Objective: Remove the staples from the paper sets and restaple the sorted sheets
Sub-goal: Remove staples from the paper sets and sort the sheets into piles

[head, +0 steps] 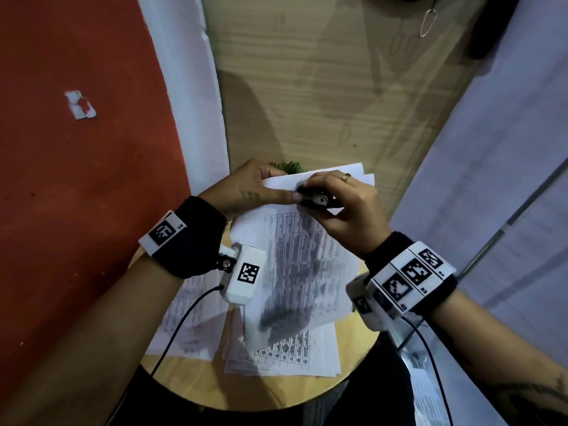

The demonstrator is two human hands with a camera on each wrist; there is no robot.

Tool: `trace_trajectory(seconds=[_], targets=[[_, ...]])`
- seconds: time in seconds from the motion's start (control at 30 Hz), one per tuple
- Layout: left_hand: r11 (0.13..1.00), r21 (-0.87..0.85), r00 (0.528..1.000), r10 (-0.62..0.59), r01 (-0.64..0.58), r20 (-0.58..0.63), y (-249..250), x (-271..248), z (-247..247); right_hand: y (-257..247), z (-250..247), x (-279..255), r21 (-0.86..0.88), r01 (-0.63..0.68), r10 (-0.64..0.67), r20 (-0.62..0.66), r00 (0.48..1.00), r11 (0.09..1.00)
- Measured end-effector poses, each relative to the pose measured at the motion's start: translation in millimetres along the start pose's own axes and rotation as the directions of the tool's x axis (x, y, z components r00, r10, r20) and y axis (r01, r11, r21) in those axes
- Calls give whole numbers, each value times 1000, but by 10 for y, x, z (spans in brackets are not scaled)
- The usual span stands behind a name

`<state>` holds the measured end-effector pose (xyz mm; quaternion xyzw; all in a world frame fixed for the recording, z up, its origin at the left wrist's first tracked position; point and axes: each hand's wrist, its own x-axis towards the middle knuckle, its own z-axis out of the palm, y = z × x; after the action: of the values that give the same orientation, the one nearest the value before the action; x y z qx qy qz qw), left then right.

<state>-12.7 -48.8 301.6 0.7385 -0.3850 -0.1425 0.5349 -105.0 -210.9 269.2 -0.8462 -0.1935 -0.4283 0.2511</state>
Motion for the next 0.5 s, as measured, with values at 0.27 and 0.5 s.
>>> trace_trajectory(seconds=[0.27, 0.5], targets=[[991, -73, 993, 109, -113, -51, -4, -10, 37, -67, 10, -5, 127, -113, 126, -104, 987, 986], [984, 142, 976, 130, -105, -176, -116, 66, 133, -52, 93, 4, -81, -11, 3, -99, 995, 997]])
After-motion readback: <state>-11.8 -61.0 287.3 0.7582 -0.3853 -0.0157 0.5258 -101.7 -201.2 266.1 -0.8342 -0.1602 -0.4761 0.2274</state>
